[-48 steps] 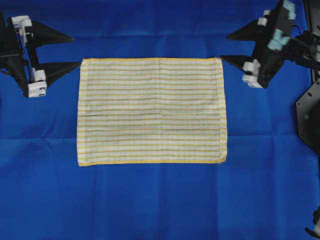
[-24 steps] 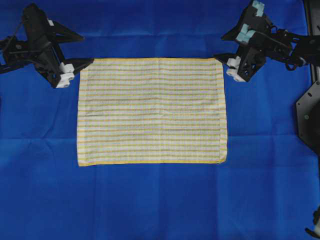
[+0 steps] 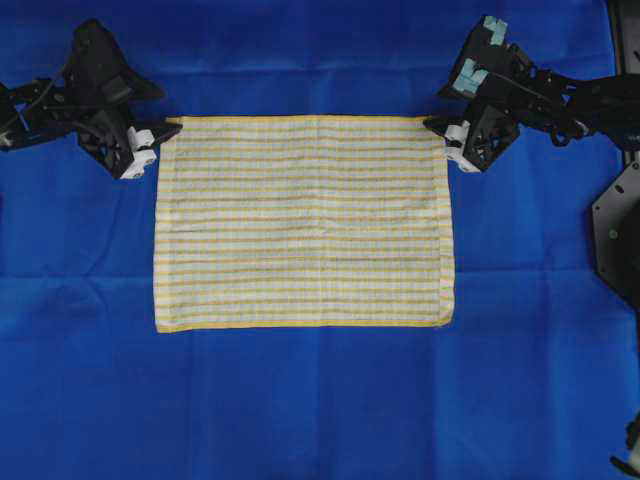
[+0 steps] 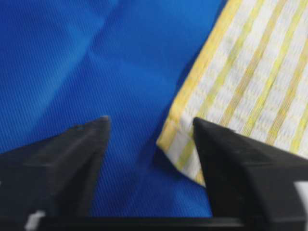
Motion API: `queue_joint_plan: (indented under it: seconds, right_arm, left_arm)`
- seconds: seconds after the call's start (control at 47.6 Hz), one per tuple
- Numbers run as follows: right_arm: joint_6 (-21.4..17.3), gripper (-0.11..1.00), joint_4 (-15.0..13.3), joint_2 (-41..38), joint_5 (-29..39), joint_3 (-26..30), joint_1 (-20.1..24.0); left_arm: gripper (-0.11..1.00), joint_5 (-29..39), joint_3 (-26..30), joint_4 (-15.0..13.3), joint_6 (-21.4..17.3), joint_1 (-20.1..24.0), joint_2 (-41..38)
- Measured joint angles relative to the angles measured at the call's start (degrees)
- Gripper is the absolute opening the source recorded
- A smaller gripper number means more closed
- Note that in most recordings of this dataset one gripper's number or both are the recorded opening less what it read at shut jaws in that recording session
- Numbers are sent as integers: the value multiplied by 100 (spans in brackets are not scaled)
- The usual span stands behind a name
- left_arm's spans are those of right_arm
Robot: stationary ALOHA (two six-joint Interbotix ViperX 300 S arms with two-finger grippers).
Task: Fold the yellow towel.
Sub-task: 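Move both grippers to the towel's far corners and grasp them, then pull both far corners toward the near edge, folding the towel in half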
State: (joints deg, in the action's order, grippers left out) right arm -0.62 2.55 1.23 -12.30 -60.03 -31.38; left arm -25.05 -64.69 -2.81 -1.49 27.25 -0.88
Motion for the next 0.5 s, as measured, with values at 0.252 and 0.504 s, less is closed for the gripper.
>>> queue_joint_plan:
  seconds: [0.252, 0.504]
  right_arm:
    - [0, 6, 0, 0, 0, 0, 79]
    - [-18, 6, 44, 0, 0, 0, 185]
  left_arm:
    - [5, 70, 35, 0, 0, -9, -105]
    - [4, 114, 62, 0, -18, -9, -88]
